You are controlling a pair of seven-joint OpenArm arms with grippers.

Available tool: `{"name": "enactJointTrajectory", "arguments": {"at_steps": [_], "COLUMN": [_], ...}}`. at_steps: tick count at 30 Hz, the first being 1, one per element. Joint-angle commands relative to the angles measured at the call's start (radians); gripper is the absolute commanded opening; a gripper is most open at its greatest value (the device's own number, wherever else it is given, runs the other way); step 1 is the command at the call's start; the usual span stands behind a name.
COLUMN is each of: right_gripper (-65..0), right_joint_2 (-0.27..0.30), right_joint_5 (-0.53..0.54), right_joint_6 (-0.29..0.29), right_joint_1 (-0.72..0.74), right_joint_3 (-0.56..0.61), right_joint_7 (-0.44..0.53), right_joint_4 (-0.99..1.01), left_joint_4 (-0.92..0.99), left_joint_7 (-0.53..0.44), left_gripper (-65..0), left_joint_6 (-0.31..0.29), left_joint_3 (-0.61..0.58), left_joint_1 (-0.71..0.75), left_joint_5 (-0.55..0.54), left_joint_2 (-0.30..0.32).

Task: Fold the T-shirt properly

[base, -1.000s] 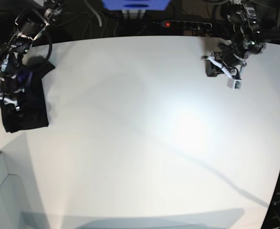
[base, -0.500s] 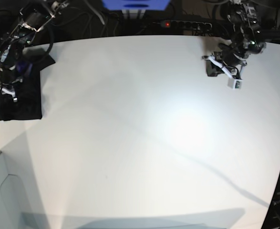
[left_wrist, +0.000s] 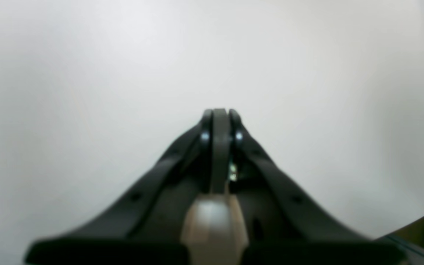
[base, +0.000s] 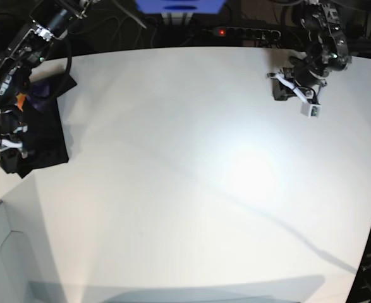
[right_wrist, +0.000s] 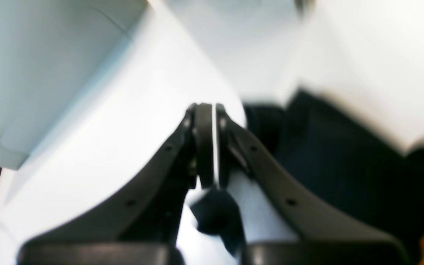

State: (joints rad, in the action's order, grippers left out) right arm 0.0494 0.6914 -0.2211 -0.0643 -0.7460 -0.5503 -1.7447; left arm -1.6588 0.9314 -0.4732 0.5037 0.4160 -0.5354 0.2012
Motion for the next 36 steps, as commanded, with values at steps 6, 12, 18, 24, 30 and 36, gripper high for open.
{"name": "enactJointTrajectory", "arguments": {"at_steps": [6,12,18,24,30,36], "right_gripper": [-65.0,-65.0,-65.0,-65.0,-65.0,-65.0], "right_joint_2": [0.008,-0.027,-0.029,-0.021,-0.029,-0.006], "right_joint_5": [0.014,0.011,0.007,-0.026,-0.332,-0.513], "right_joint_6": [-0.014,-0.014,-0.016,-0.107,-0.295,-0.386], "right_joint_1": [-0.137,-0.288,-0.483,-0.605,-0.610,-0.613], "right_joint_3": [-0.020,-0.149,-0.194,-0.189,-0.185,-0.185], "right_joint_7": [0.034,0.023,0.034,0.034,0.036,0.278], "right_joint_4": [-0.203,-0.232,-0.191,-0.076,0.121,0.529], "left_joint_4": [-0.162,-0.310,-0.335,-0.240,0.026,0.655], "left_joint_7": [0.007,-0.028,-0.323,-0.816,-1.224,-1.859], "left_gripper": [-65.0,-65.0,-65.0,-65.0,-65.0,-65.0], "left_joint_6": [0.006,0.006,0.006,0.006,0.006,0.018], "left_joint_3": [0.120,0.250,0.344,0.390,0.327,0.189], "left_joint_1": [0.024,0.080,0.241,0.355,0.381,0.327], "left_joint_5": [0.016,0.018,0.019,0.028,0.274,0.521], "left_joint_2": [0.001,-0.042,-0.092,-0.182,-0.219,-0.124]}}
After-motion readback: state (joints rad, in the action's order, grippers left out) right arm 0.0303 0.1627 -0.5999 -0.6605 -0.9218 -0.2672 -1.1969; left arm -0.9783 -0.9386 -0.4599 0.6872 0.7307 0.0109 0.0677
